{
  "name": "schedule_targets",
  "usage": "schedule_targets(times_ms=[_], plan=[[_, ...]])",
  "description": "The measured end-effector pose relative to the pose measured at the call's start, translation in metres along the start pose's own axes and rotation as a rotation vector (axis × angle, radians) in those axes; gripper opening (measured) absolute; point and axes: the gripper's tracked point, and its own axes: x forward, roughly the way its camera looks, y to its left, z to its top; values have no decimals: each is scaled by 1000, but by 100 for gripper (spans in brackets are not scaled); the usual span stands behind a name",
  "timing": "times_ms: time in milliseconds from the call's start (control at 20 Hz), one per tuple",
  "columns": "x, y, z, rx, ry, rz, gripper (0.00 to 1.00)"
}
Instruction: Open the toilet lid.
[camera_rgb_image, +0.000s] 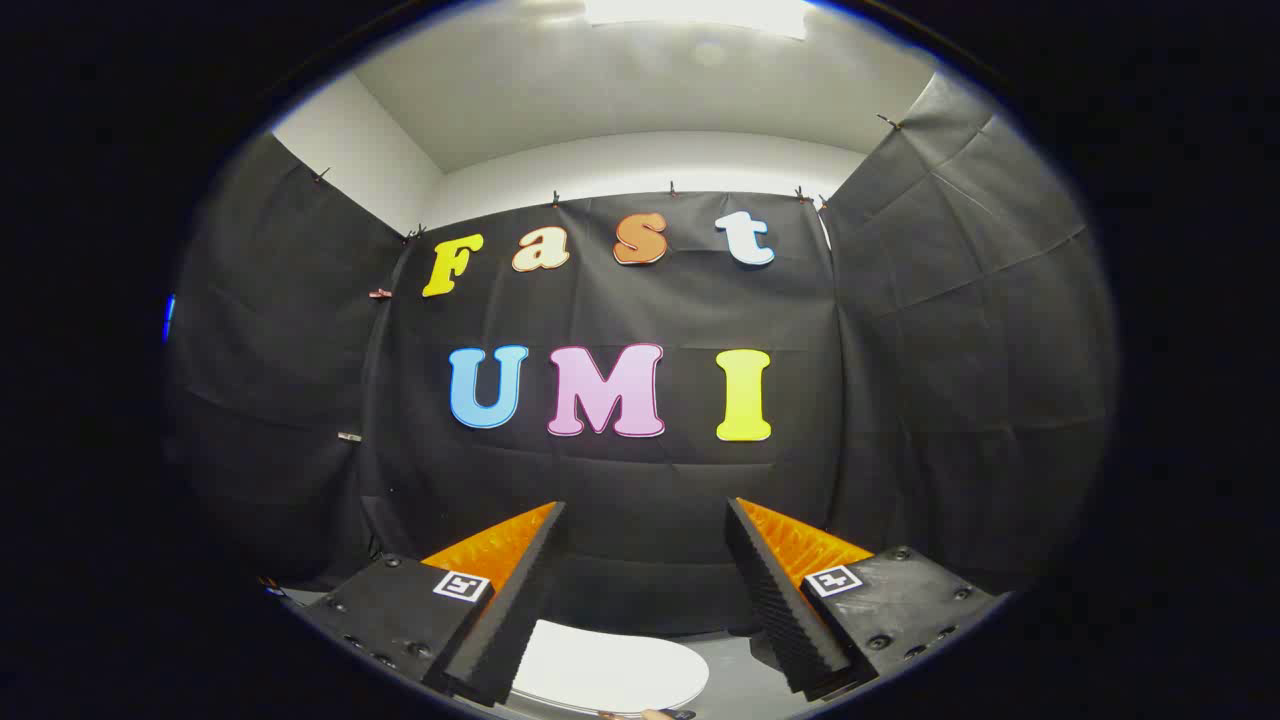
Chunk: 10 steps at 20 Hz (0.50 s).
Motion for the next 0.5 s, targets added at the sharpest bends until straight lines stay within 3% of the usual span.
schedule_targets(times_ms=[500], plan=[[0,-2,0,5,-1,-5,99]])
